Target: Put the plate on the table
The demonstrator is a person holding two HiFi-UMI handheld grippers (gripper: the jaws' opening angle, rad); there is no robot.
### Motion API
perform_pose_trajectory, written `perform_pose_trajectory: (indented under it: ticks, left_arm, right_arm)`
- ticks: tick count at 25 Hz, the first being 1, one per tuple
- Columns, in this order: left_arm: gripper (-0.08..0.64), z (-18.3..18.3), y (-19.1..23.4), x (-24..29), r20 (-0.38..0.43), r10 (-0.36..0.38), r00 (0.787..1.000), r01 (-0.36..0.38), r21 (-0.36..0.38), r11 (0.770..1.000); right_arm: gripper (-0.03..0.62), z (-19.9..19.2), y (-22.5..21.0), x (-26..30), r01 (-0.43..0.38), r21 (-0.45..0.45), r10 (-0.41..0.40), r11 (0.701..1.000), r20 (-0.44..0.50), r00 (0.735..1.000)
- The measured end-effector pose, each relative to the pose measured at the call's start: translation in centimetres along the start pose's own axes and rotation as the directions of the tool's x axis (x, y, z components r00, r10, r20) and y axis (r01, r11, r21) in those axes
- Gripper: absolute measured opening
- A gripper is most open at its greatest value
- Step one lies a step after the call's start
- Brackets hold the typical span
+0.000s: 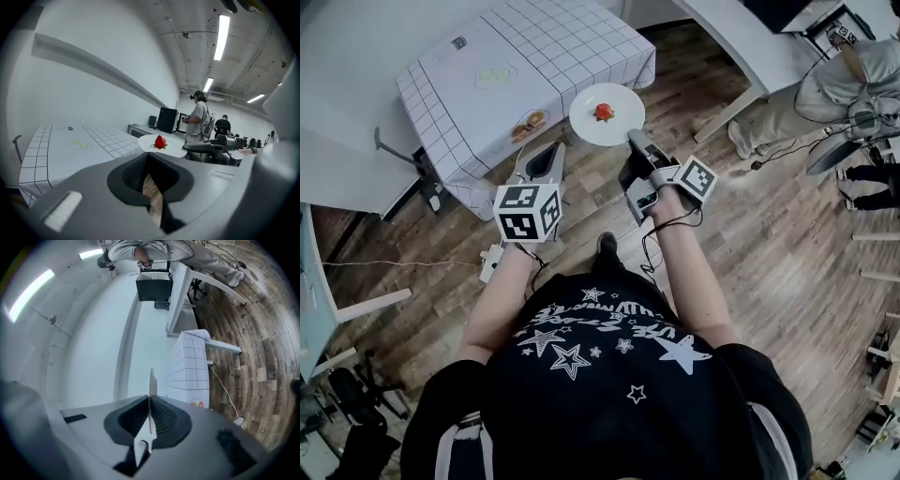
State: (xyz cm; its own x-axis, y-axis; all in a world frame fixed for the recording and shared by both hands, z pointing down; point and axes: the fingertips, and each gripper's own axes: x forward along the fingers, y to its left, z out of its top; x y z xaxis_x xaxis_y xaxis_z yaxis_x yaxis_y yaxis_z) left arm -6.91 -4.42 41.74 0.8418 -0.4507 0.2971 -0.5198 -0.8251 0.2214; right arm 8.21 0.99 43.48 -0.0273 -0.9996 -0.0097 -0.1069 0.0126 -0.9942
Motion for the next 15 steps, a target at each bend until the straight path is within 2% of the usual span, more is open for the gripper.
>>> perform_pose_trajectory:
  ticks: [4,9,15]
  left_arm:
    - [0.009,1.1,1.1,1.6,0.011,0.028,1.000,-0.028,-0.014,1.000]
    - [0.009,1.1,0.1,5.6,0.041,0.050,0.998,-0.052,0.039,0.998]
    - [0.009,3.6,-1.2,10.1,0.009,0.123,0.992,-0.123,-0.031,0.992]
  right_arm:
    - [0.020,1.5,0.1,2.4,0.001,-0.005,-0.001,1.000,-0.028,1.000]
    - [0.020,5.4,-1.8,3.8,-0.063,0.002,0.063,0.998,-0.038,0.997]
    - [0.020,10.7,-1.5,6.0,-0.005,0.022,0.008,1.000,-0.121,0.993]
